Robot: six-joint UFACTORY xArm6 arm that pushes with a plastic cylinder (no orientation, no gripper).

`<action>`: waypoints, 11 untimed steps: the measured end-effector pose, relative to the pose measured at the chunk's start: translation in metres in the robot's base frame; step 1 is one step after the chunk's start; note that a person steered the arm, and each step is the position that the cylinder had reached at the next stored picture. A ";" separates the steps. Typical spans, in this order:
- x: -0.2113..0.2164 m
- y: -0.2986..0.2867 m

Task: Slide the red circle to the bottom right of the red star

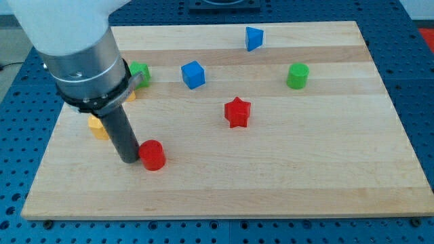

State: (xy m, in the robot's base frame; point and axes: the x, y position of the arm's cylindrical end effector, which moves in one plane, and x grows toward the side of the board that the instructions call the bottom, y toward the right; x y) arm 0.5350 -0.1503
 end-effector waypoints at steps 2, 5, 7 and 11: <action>0.037 -0.032; 0.025 0.054; 0.025 0.024; -0.005 0.128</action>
